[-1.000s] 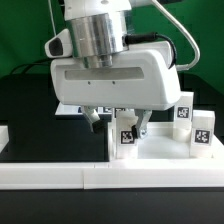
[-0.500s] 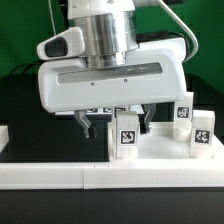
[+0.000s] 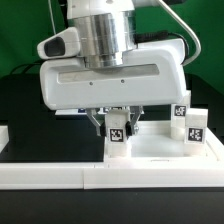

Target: Assemble square table

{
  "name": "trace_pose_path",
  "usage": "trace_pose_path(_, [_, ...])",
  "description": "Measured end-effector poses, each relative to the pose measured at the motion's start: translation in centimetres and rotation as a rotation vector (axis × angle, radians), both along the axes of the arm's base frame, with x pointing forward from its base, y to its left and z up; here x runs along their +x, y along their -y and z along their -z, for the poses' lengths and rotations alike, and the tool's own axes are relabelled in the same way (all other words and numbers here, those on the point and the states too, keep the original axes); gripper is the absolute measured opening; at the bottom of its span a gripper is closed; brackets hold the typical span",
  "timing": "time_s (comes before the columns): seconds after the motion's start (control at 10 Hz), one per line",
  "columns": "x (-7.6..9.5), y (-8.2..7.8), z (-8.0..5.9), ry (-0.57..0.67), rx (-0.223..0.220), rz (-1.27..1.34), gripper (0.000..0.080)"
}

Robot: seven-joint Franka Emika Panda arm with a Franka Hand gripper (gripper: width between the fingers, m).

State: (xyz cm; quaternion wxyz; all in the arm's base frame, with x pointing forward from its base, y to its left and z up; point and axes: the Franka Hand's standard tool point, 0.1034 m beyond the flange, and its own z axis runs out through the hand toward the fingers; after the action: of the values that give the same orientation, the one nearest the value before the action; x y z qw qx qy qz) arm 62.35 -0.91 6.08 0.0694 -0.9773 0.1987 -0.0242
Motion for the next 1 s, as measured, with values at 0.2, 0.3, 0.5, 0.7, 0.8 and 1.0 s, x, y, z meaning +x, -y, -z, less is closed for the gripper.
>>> trace_pose_path(0.2, [0.10,-0.01,0.00,-0.025,0.014,0.205,0.0289])
trace_pose_path(0.3, [0.44,-0.40,-0.01,-0.039,0.023,0.328,0.0289])
trace_pose_path(0.5, [0.35,-0.46,0.05,-0.106,0.047,0.748,0.0289])
trace_pose_path(0.7, [0.09,-0.03,0.02,-0.128,0.108,0.946,0.0291])
trace_pose_path(0.8, [0.00,-0.42,0.06,-0.144,0.112,1.008,0.0291])
trace_pose_path(1.0, [-0.01,-0.52,0.07,-0.160,0.120,1.111,0.0291])
